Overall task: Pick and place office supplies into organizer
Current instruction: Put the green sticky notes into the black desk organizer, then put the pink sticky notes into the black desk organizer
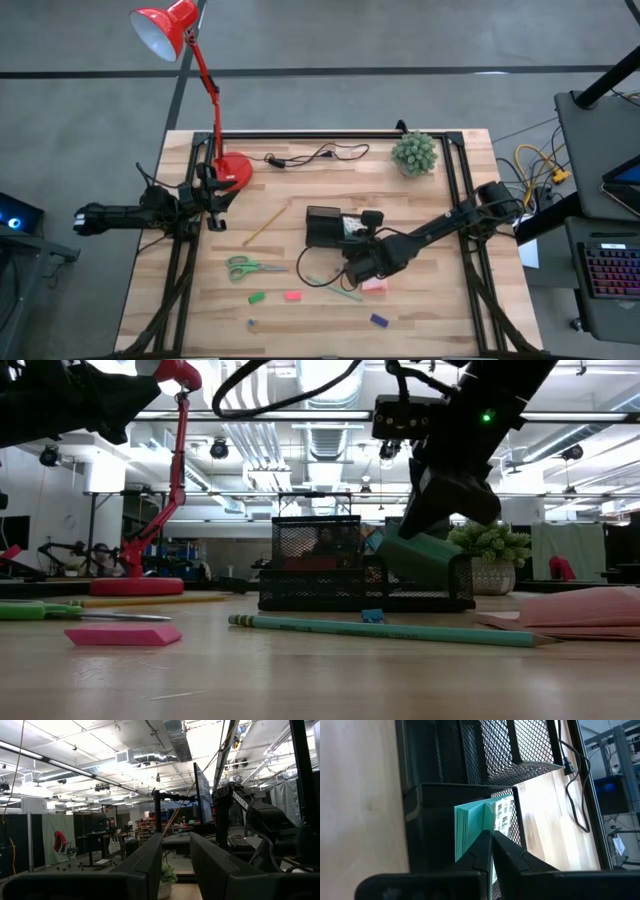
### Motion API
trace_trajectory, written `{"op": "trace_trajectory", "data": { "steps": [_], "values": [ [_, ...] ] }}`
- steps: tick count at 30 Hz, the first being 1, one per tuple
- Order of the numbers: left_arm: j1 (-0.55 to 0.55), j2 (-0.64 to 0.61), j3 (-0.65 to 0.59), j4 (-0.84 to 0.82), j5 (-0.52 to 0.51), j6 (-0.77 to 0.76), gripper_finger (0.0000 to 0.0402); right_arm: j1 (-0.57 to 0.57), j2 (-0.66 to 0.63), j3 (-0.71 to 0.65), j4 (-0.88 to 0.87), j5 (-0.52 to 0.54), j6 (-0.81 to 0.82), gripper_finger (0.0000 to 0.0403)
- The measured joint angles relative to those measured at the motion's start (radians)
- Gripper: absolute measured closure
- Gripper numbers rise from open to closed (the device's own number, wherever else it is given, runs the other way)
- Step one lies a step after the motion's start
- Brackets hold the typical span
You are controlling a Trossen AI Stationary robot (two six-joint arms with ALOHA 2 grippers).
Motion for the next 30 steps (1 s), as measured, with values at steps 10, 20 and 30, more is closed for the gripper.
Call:
{"op": "trace_trajectory", "data": {
  "steps": [10,20,30],
  "values": [
    [0.0,0.0,0.0,0.0,0.0,0.0,0.0313,-0.02,0.0,0.0,0.006,-0.079,0.004,0.0354],
    [0.0,0.0,0.0,0.0,0.0,0.0,0.0313,-0.033,0.0,0.009,0.003,-0.1,-0.001,0.0285],
    [0.0,0.0,0.0,0.0,0.0,0.0,0.0313,-0.029,-0.001,0.151,0.004,-0.109,-0.051,0.0263]
  ]
}}
